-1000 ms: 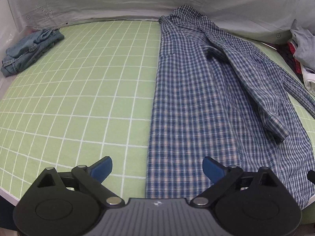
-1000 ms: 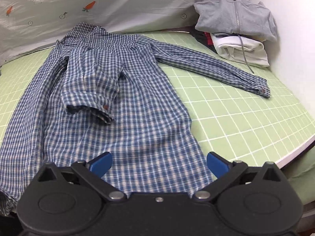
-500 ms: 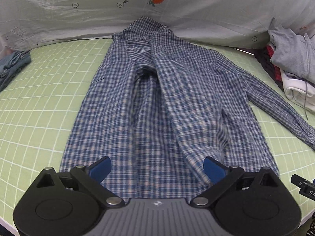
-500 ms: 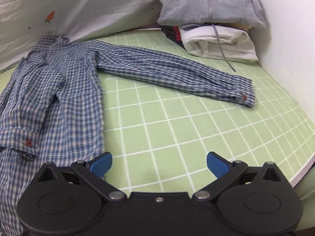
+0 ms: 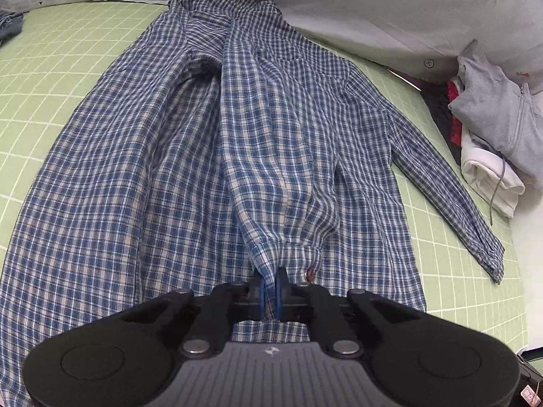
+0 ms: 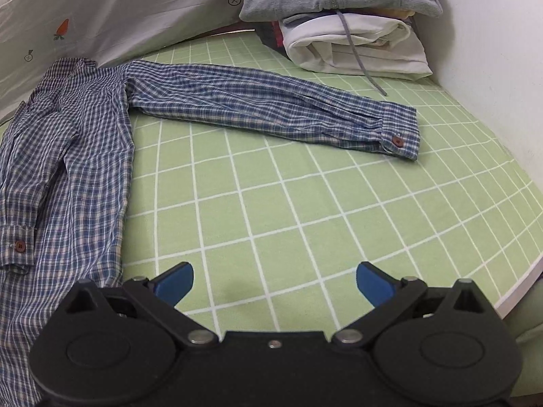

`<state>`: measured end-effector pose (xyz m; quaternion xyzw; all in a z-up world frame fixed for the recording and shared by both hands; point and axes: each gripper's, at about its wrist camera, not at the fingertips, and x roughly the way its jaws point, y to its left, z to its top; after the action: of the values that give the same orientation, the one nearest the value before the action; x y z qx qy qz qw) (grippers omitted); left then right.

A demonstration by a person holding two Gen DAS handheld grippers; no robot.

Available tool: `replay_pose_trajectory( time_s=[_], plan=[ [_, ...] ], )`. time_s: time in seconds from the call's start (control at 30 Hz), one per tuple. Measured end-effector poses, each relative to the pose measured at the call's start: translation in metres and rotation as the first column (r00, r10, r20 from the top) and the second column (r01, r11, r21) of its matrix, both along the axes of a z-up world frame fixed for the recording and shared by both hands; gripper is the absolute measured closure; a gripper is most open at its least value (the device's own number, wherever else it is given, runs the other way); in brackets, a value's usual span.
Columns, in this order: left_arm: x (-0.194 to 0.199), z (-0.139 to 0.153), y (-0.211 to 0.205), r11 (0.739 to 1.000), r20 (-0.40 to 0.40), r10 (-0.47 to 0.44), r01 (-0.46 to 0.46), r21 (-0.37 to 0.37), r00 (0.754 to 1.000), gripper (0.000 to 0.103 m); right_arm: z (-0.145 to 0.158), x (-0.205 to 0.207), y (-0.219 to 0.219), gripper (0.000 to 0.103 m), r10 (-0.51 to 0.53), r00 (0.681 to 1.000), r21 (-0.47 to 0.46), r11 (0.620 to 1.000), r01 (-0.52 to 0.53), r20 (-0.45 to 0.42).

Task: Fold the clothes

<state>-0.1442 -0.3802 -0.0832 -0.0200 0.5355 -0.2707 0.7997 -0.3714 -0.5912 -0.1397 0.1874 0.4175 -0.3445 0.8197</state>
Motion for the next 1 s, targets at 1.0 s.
replay_pose_trajectory(
  time_s=[1.0],
  plan=[
    [0.026, 0.004, 0.157, 0.987, -0.079, 0.161, -0.160, 0.014, 0.984, 0.094, 0.020, 0.069, 0.123, 0.000, 0.151, 0.988, -0.025, 0.988, -0.152, -0.010]
  ],
)
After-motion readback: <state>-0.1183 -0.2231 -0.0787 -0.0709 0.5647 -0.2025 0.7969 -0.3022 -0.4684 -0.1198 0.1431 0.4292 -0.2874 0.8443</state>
